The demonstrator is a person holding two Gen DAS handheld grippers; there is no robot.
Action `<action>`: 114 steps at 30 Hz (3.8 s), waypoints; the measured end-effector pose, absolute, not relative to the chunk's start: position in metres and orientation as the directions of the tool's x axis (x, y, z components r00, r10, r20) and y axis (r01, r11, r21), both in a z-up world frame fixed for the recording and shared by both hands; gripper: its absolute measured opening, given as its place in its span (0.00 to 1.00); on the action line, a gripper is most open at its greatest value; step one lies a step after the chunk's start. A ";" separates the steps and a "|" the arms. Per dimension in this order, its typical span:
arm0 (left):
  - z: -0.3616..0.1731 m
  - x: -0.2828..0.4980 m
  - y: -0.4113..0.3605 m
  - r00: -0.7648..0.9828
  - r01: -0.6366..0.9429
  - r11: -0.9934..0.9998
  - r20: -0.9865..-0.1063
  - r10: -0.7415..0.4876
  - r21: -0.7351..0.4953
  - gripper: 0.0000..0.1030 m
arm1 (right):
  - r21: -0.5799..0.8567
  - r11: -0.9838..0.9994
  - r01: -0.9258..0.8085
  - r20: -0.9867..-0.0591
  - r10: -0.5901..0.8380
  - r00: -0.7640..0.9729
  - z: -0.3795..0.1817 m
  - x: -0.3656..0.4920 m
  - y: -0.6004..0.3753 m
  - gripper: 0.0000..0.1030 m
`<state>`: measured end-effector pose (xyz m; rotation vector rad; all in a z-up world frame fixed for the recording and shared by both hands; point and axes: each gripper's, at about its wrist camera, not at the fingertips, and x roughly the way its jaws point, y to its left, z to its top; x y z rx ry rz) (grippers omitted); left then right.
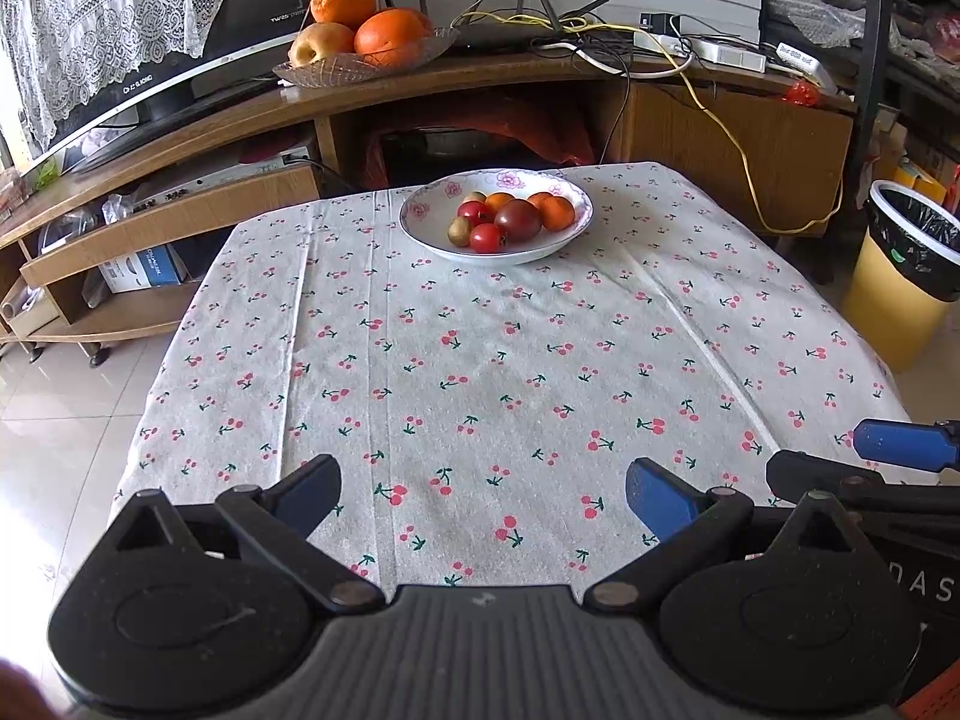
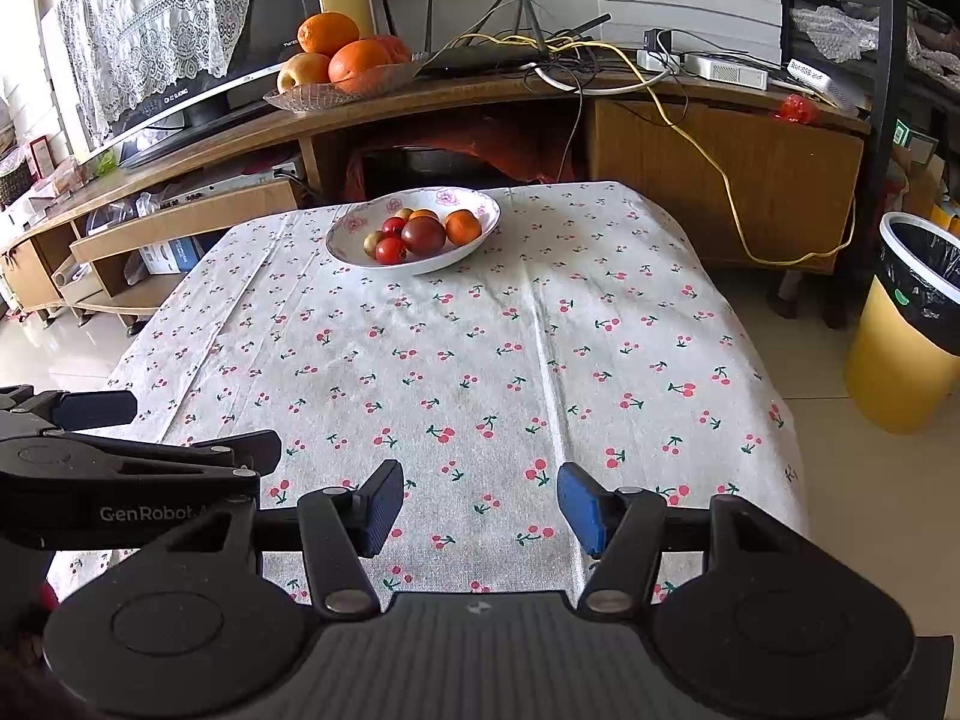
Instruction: Organize fruits
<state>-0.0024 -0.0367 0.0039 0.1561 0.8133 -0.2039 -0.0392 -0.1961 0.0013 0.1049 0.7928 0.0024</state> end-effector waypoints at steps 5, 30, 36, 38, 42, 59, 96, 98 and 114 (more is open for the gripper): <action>0.003 -0.003 -0.037 0.668 0.240 0.969 -0.734 -0.120 0.060 1.00 | 0.092 0.995 0.038 -0.712 0.039 0.701 0.001 -0.039 -0.195 0.52; 0.002 -0.004 -0.037 0.668 0.234 0.969 -0.736 -0.106 0.074 1.00 | 0.087 0.996 0.036 -0.715 0.037 0.698 -0.002 -0.039 -0.195 0.52; 0.002 -0.004 -0.038 0.671 0.235 0.969 -0.734 -0.103 0.078 1.00 | 0.086 0.996 0.036 -0.715 0.037 0.698 -0.002 -0.040 -0.195 0.52; 0.002 -0.005 -0.038 0.673 0.235 0.969 -0.732 -0.102 0.081 1.00 | 0.085 0.996 0.036 -0.715 0.036 0.698 -0.002 -0.040 -0.195 0.52; 0.003 -0.005 -0.038 0.676 0.236 0.968 -0.730 -0.101 0.084 1.00 | 0.086 0.996 0.035 -0.715 0.037 0.698 -0.002 -0.040 -0.195 0.52; 0.003 -0.006 -0.039 0.676 0.236 0.968 -0.730 -0.099 0.087 1.00 | 0.083 0.996 0.036 -0.718 0.035 0.695 -0.002 -0.040 -0.195 0.52; -0.002 -0.007 -0.041 0.675 0.236 0.964 -0.734 -0.073 0.121 1.00 | 0.063 0.997 0.036 -0.733 0.022 0.680 -0.004 -0.039 -0.193 0.52; -0.002 -0.007 -0.041 0.676 0.236 0.964 -0.734 -0.072 0.123 1.00 | 0.062 0.997 0.036 -0.733 0.021 0.680 -0.004 -0.039 -0.193 0.52; -0.002 -0.008 -0.042 0.678 0.236 0.963 -0.732 -0.066 0.131 1.00 | 0.062 0.997 0.037 -0.735 0.021 0.677 -0.004 -0.039 -0.193 0.52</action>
